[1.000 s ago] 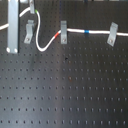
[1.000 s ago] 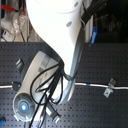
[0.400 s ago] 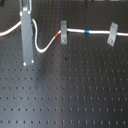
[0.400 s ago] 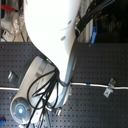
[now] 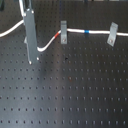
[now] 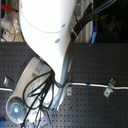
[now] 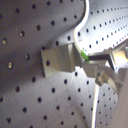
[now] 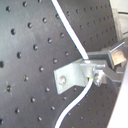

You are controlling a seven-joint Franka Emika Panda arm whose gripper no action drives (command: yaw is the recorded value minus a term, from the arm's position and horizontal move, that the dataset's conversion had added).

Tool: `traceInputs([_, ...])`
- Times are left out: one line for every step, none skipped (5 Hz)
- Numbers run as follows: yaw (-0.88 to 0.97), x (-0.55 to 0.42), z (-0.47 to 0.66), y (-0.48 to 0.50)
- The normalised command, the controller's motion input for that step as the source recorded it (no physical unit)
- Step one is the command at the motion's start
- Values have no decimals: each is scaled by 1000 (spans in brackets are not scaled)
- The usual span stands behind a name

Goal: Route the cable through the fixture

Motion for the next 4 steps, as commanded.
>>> traceInputs([-168,-62,7,-192])
traceInputs([-129,-141,94,-143])
traceInputs([-91,-277,231,-150])
traceInputs([-46,-282,256,-161])
